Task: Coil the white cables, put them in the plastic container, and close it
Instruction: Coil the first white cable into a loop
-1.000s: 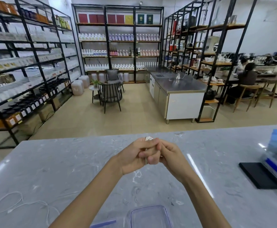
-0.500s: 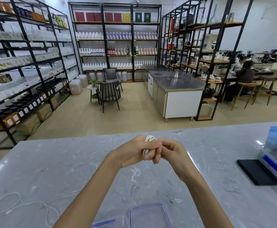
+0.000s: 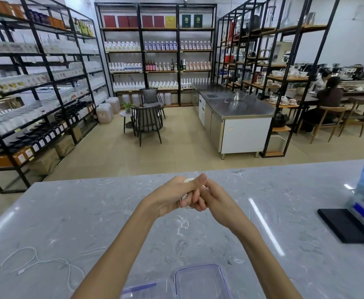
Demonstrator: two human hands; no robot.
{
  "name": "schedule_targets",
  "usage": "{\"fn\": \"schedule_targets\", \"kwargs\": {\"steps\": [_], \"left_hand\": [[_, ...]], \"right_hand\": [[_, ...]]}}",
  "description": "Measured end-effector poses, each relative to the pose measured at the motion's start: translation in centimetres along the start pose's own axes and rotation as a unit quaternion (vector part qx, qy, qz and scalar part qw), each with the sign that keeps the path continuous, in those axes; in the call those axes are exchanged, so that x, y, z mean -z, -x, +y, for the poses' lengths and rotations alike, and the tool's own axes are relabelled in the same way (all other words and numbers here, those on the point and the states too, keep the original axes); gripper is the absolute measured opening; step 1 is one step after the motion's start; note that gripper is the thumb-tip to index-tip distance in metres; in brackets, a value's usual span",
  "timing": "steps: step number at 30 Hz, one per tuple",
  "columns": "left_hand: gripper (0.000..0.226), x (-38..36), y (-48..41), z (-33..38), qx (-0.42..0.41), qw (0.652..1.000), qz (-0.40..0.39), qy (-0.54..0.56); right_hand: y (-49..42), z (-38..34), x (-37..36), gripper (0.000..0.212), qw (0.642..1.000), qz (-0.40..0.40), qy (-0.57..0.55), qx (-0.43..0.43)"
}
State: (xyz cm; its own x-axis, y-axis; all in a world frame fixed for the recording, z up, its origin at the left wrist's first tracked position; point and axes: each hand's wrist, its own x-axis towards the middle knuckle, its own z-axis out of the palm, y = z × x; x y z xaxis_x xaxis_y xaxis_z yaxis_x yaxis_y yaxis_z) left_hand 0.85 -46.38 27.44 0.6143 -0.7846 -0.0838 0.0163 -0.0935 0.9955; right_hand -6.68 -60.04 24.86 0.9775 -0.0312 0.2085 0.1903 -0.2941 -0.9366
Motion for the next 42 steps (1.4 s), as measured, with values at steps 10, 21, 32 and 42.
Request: {"fn": "schedule_targets", "kwargs": {"steps": [10, 21, 32, 42], "left_hand": [[0.048, -0.3, -0.5, -1.2, 0.003, 0.998, 0.057, 0.007], [0.031, -1.7, -1.1, -1.5, -0.089, 0.959, 0.228, -0.146], [0.014, -1.3, 0.4, -0.8, -0.067, 0.951, 0.228, -0.199], [0.027, -0.8, 1.3, 1.3, -0.234, 0.817, 0.275, -0.450]], "right_hand": [[0.3, 1.2, -0.7, 0.037, 0.992, 0.067, 0.097, 0.038], [0.2, 1.1, 0.3, 0.023, 0.984, 0.088, 0.153, 0.000], [-0.1, 0.9, 1.8, 0.019, 0.954, 0.137, 0.267, -0.008], [0.0, -0.2, 2.5, 0.026, 0.960, 0.104, 0.258, -0.020]]}}
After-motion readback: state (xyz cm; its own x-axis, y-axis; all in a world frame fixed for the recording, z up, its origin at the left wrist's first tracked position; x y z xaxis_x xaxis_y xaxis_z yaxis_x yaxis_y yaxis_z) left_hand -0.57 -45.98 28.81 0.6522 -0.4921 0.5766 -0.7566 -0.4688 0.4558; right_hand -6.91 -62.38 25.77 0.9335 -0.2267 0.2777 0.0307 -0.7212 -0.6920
